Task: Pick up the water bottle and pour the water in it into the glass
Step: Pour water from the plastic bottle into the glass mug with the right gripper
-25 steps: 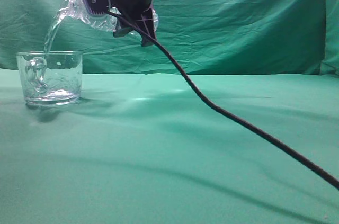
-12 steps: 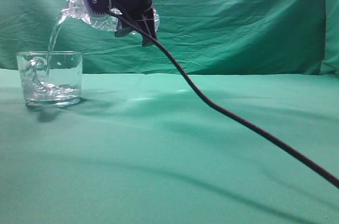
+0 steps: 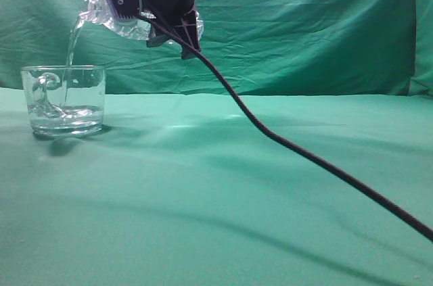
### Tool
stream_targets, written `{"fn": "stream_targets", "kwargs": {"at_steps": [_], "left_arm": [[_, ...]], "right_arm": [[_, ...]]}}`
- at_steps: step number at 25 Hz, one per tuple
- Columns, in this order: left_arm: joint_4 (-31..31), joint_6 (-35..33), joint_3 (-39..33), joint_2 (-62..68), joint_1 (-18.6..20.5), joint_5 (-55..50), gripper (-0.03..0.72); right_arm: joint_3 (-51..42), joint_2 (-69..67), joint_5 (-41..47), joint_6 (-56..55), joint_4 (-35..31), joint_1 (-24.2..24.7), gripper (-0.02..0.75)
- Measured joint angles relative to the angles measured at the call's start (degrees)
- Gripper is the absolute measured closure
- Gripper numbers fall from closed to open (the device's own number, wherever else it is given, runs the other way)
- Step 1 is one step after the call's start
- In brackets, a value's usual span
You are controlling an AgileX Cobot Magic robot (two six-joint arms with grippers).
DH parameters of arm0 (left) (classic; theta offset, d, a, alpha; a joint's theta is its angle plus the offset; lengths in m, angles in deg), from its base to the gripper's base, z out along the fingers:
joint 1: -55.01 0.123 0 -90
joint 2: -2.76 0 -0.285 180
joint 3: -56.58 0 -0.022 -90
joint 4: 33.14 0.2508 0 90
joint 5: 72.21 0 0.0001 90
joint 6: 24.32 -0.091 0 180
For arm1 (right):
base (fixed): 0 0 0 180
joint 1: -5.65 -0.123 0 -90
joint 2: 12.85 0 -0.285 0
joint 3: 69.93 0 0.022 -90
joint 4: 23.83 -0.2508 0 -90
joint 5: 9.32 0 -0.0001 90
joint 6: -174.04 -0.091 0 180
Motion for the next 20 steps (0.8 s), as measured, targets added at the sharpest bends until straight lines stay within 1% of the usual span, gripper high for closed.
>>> {"fn": "stream_targets", "kwargs": {"at_steps": [7,8,9,13,15,20], "left_arm": [[0.00,0.00,0.00,0.00,0.00,0.00,0.688],[0.00,0.00,0.00,0.00,0.00,0.00,0.688],[0.00,0.00,0.00,0.00,0.00,0.00,0.688],[0.00,0.00,0.00,0.00,0.00,0.00,0.688],[0.00,0.00,0.00,0.00,0.00,0.00,0.688],[0.00,0.00,0.00,0.00,0.00,0.00,0.688]], "right_arm": [[0.00,0.00,0.00,-1.05,0.00,0.00,0.403],[0.00,0.00,0.00,-1.51,0.00,0.00,0.443],[0.00,0.00,0.00,-2.30,0.00,0.00,0.428],[0.00,0.00,0.00,-8.04,-0.10,0.00,0.428],[0.00,0.00,0.00,-16.17,-0.20,0.00,0.428],[0.00,0.00,0.00,-48.82,-0.43,0.00,0.428]]}}
